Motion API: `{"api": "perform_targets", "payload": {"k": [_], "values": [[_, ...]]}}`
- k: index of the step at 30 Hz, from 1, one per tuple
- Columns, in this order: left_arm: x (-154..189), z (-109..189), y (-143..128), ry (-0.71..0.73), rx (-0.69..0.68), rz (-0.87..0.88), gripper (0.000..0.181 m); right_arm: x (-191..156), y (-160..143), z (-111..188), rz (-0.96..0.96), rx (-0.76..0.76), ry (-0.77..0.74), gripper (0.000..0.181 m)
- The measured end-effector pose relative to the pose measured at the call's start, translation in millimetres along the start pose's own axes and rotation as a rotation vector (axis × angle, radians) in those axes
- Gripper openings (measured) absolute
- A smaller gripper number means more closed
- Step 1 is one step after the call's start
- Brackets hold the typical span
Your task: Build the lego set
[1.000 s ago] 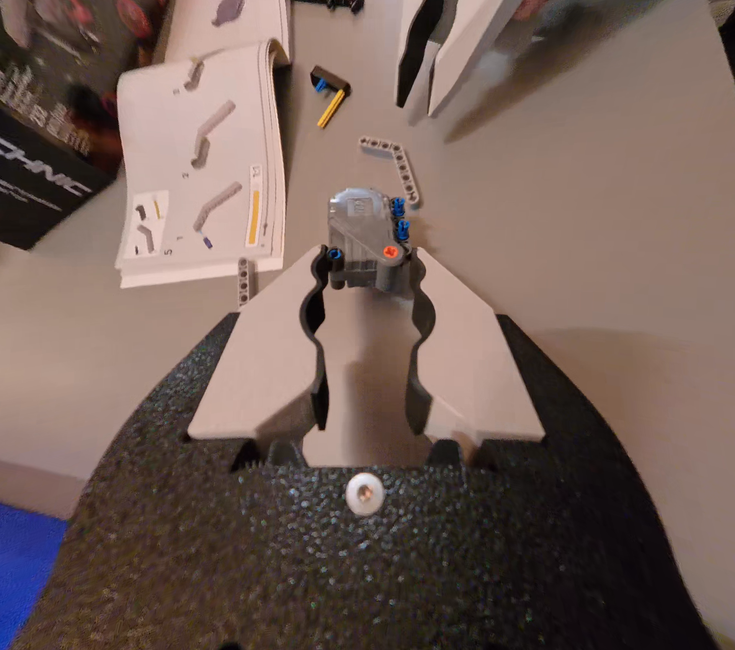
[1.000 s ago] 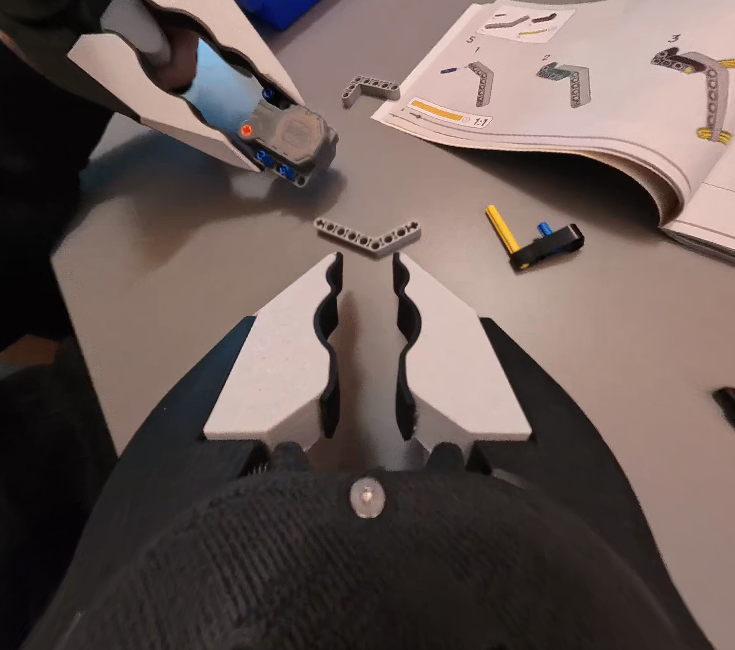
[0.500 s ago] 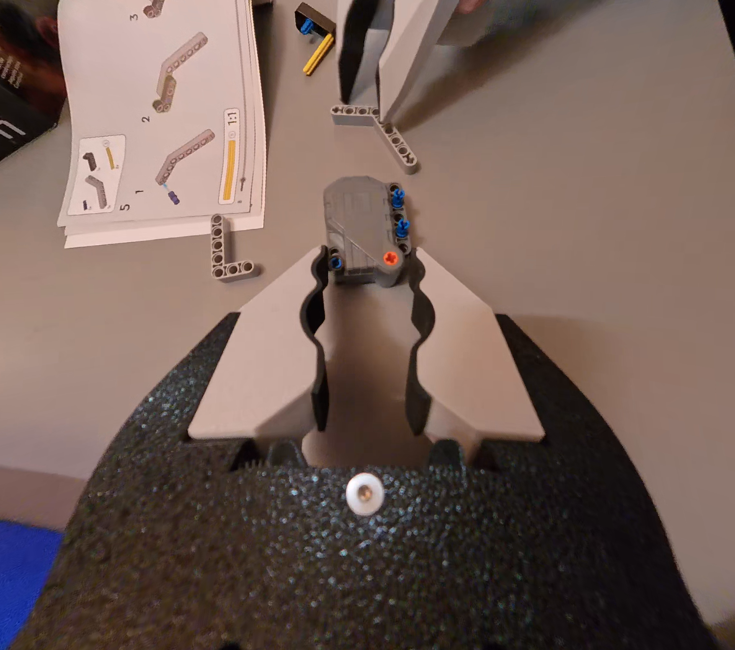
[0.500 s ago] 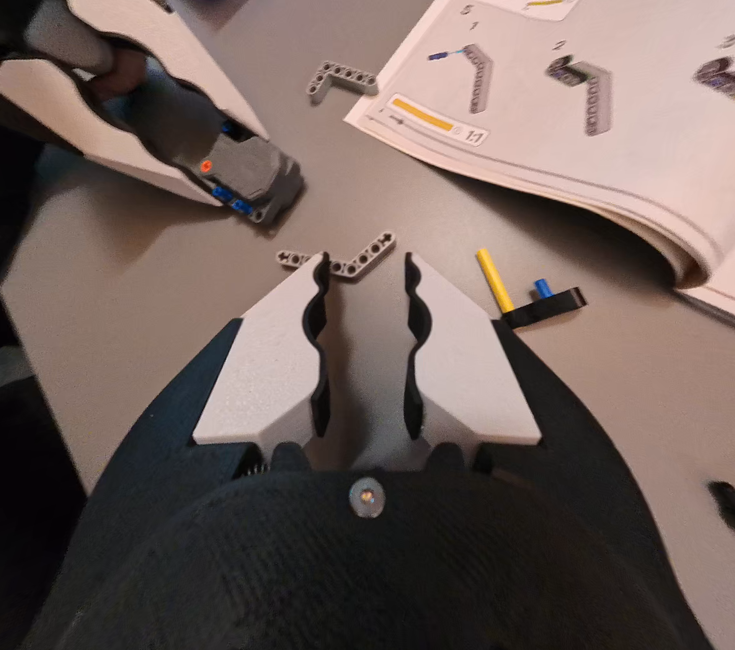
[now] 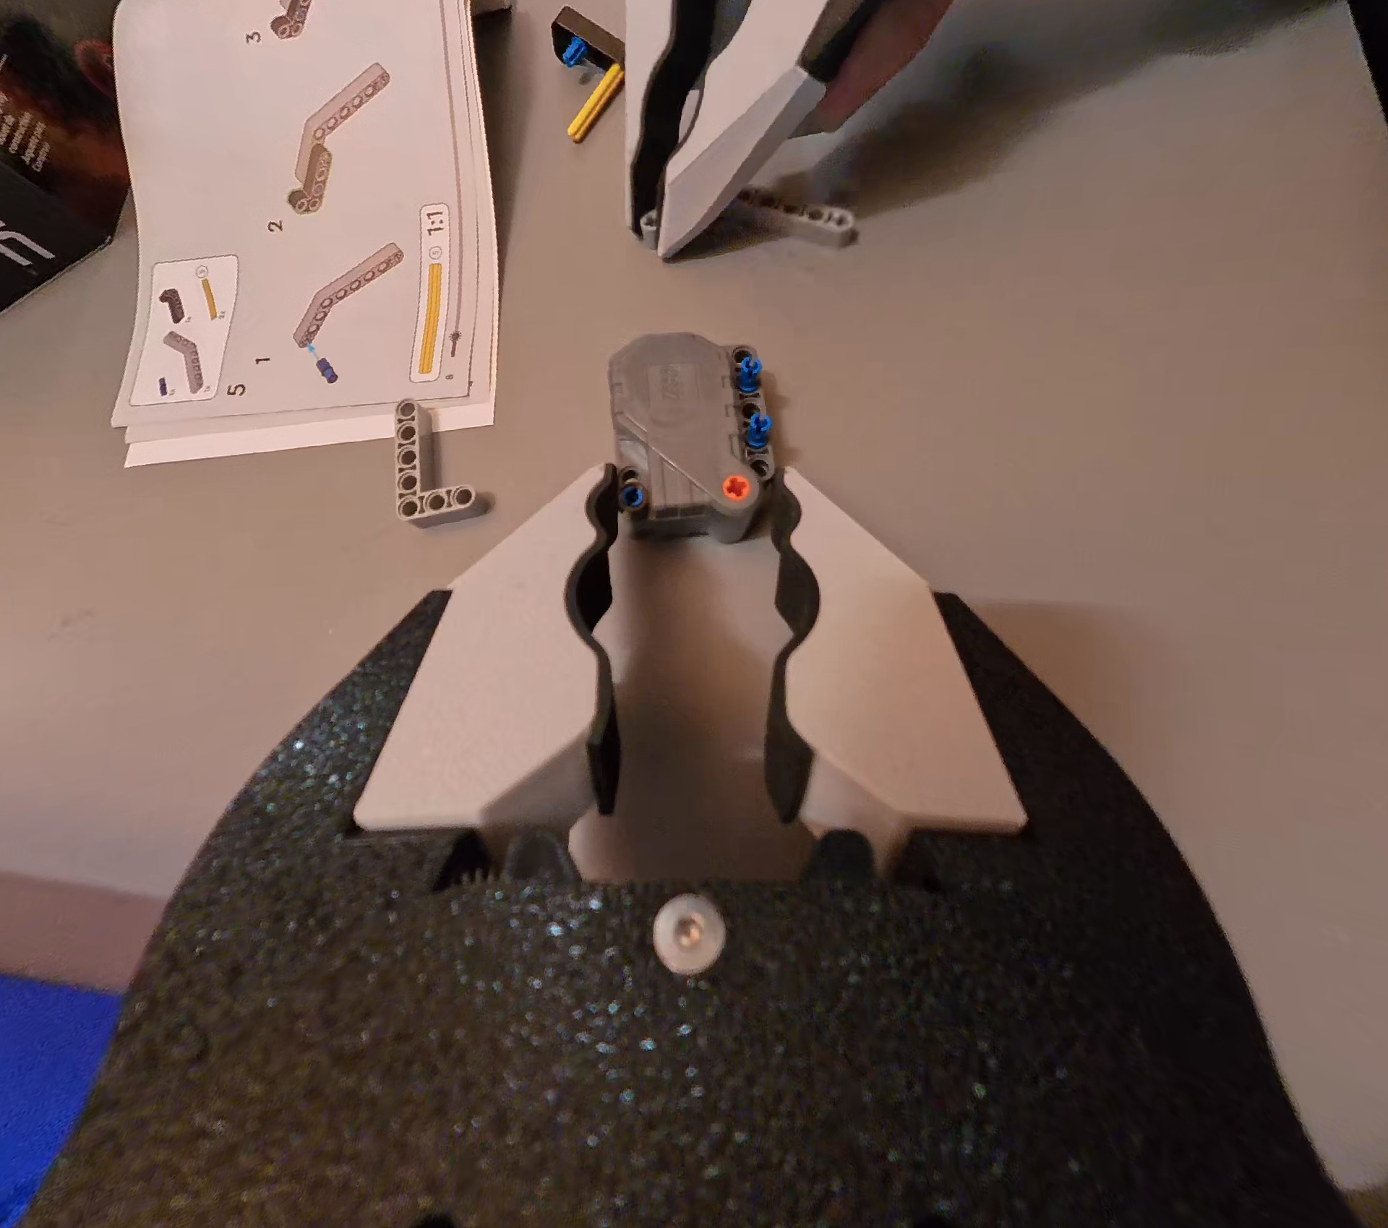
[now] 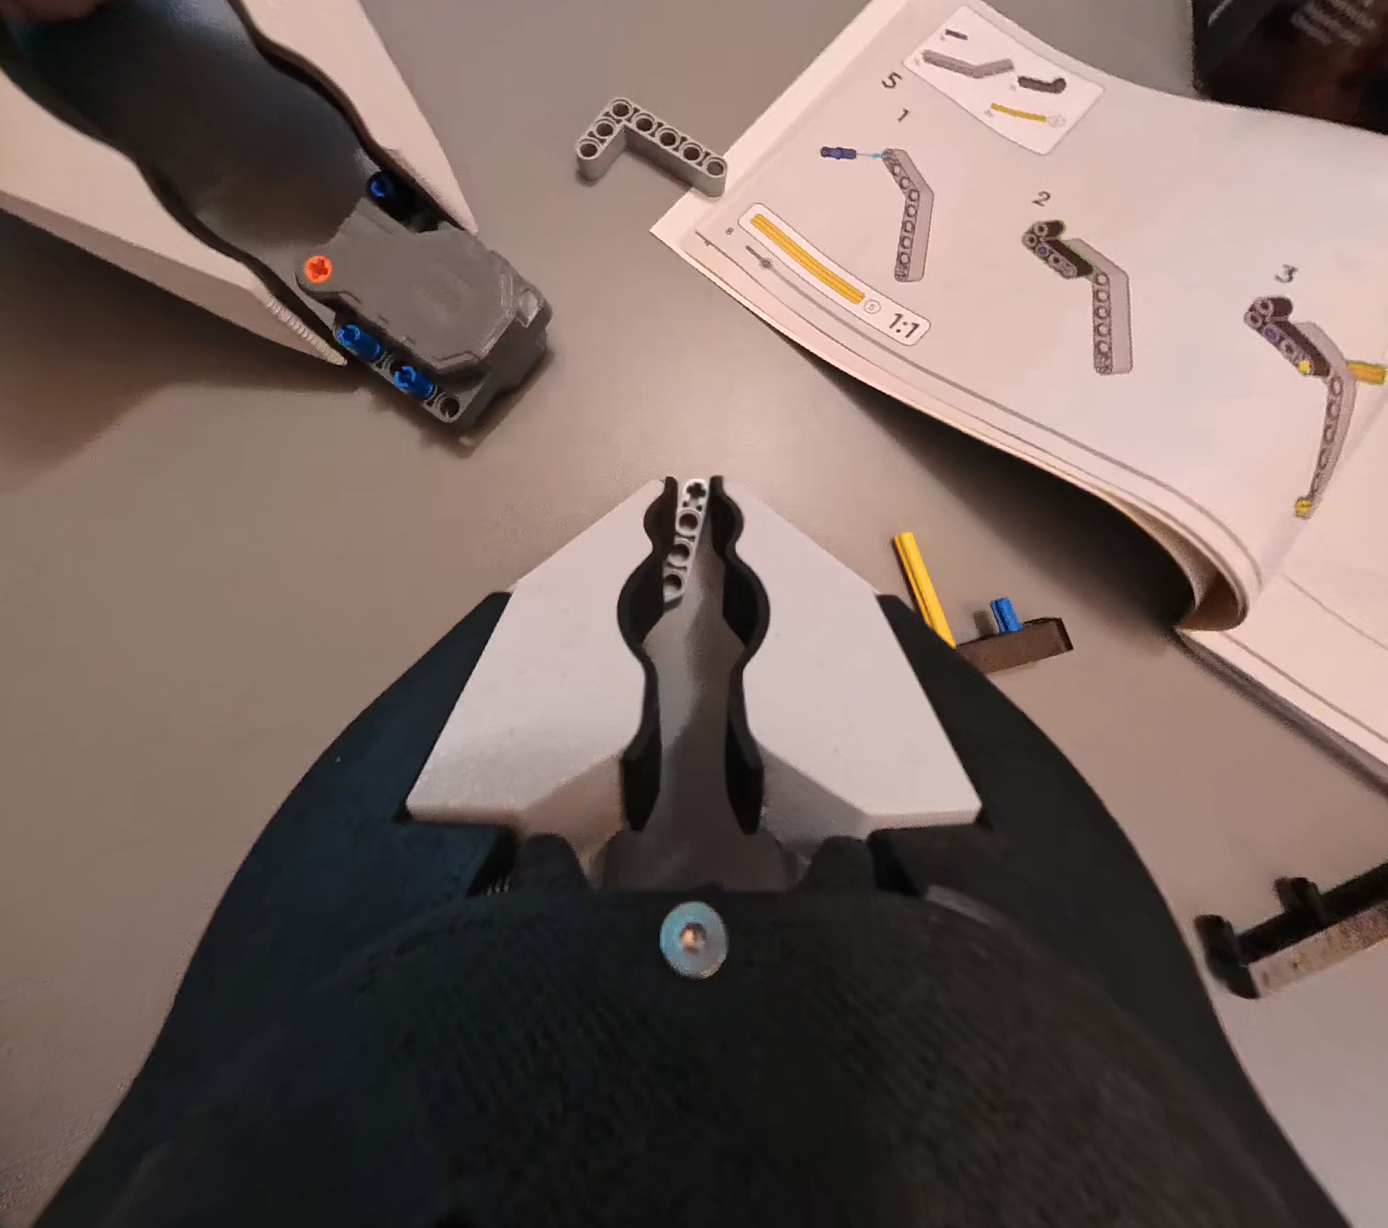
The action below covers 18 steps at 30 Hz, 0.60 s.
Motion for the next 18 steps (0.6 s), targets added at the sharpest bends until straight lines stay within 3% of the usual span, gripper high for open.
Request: {"api": "perform_targets", "payload": {"k": [7,12,18], "values": [[1.0,-0.2,0.3,0.002,0.000,-0.004,0.037,6.2,-4.9,6.8,0.114,0.016,0.080,0.009],[2.5,-2.2,2.3,-0.001,0.001,-0.010,0.037,8.7,-7.0,26.7,-0.141,0.044,0.089,0.021],[2.5,-2.7,2.5,-0.001,0.002,-0.010,0.037,-1.2,-11.3,19.6,-0.059,0.024,0.027,0.012]]}}
Point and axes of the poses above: each gripper's, where its closed fingertips meet, z back along the fingers, y out of its top, x = y × z across the jaws, the point moved 8 cm from there along z, back along the fingers, and after that the axes turned 1 degree about -y, right-handed, at the moved point
